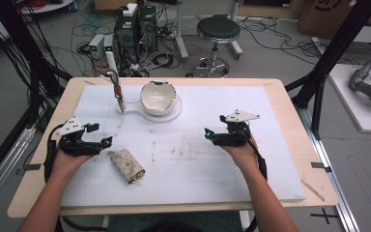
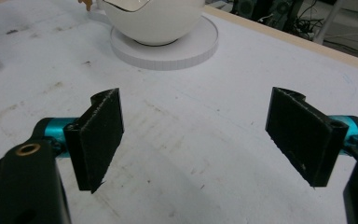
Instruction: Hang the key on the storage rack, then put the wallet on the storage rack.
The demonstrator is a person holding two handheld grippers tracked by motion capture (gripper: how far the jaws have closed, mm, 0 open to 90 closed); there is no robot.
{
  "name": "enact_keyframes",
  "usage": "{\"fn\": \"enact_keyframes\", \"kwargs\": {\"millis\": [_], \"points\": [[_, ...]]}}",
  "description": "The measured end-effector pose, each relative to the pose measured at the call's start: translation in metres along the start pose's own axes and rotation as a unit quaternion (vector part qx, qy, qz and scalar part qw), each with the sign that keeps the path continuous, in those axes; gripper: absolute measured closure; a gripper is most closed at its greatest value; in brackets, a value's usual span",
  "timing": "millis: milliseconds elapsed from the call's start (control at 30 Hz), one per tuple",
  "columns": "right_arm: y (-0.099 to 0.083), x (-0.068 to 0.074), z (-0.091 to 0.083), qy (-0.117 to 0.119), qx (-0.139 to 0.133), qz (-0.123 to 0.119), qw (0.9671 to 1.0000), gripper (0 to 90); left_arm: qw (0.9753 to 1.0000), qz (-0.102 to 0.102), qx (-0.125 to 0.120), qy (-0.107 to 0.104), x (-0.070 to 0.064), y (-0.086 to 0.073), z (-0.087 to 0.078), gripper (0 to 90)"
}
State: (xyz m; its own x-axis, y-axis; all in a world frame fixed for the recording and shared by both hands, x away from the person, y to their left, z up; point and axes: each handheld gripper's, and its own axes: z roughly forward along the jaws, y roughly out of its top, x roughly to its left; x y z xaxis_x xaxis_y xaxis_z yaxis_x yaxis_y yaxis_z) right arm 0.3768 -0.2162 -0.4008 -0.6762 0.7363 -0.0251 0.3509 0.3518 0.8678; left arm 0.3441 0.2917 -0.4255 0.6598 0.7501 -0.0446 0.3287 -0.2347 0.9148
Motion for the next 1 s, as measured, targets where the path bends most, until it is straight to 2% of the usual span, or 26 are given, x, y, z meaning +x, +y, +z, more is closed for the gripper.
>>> {"fn": "enact_keyframes", "kwargs": {"millis": [300,500,533,633,667,767,800,900,967,1000], "points": [[0.001,-0.001,-0.004,-0.004,-0.010,0.007,0.9999,19.5,1.0000,0.003,0.002,0.002,-0.001,0.000,-0.001,18.2],[0.003,0.006,0.000,0.001,-0.004,-0.001,1.0000,19.5,1.0000,0.002,0.000,0.005,0.001,0.000,-0.003,18.2],[0.004,0.010,0.002,0.005,-0.003,-0.008,0.9999,19.5,1.0000,0.001,0.000,0.005,0.001,0.000,-0.003,18.2],[0.006,0.016,0.005,0.011,0.000,-0.012,0.9999,19.5,1.0000,0.002,0.000,0.007,0.002,-0.001,-0.004,18.2],[0.008,0.021,0.008,0.019,0.002,-0.017,0.9997,19.5,1.0000,0.001,0.000,0.007,0.002,-0.001,-0.004,18.2],[0.010,0.027,0.012,0.029,0.006,-0.012,0.9995,19.5,1.0000,0.000,-0.001,0.009,0.002,-0.001,-0.006,18.2],[0.011,0.033,0.014,0.037,0.008,-0.014,0.9992,19.5,1.0000,0.002,0.000,0.009,0.003,-0.001,-0.006,18.2],[0.013,0.039,0.017,0.042,0.009,-0.017,0.9990,19.5,0.9999,-0.001,-0.002,0.010,0.003,-0.001,-0.006,18.2],[0.016,0.050,0.022,0.053,0.008,-0.024,0.9983,19.5,0.9999,0.000,-0.001,0.010,0.003,-0.001,-0.007,18.2],[0.016,0.050,0.022,0.053,0.008,-0.024,0.9983,19.5,0.9999,-0.001,-0.001,0.011,0.003,-0.001,-0.006,18.2]]}}
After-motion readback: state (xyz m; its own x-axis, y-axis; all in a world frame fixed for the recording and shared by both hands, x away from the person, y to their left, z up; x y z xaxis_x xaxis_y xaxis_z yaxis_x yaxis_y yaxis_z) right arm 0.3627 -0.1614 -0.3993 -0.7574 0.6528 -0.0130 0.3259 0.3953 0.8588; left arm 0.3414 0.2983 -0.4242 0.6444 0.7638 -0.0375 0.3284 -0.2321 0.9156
